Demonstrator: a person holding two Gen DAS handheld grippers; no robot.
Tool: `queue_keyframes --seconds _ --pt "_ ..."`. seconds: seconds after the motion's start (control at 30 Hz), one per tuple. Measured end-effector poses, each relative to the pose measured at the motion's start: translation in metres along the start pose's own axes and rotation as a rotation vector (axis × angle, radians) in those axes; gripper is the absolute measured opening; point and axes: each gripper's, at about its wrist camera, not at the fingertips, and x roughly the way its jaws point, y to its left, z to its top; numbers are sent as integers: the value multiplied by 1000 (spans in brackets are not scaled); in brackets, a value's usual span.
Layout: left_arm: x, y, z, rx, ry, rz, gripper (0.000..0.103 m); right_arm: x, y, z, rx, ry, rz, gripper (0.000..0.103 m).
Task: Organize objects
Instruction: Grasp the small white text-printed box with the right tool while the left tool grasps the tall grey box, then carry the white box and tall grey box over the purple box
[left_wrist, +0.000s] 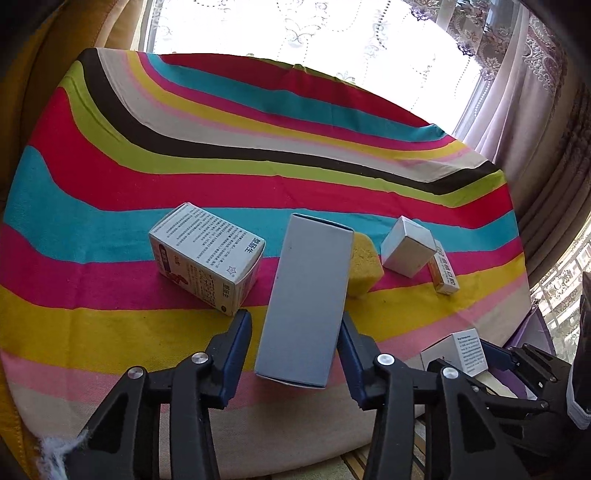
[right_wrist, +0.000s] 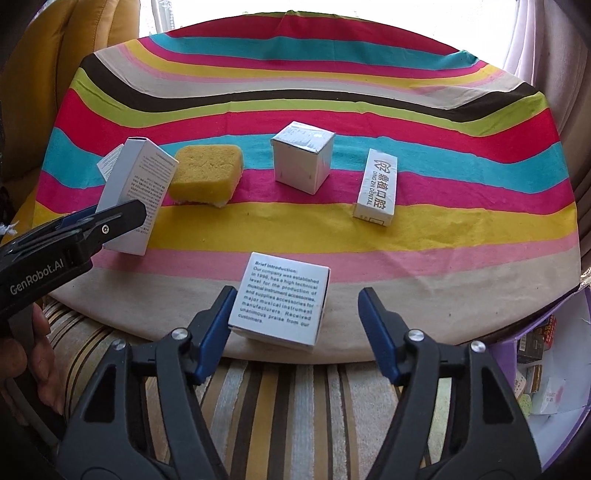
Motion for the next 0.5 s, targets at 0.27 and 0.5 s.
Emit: queue_keyframes --seconds 0.27,0.5 --pt "-5 -4 -3 13 -31 4 37 11 0 0 0 25 6 46" --pt "-19 -8 -11 3 -86 -6 37 7 0 -6 2 6 19 46"
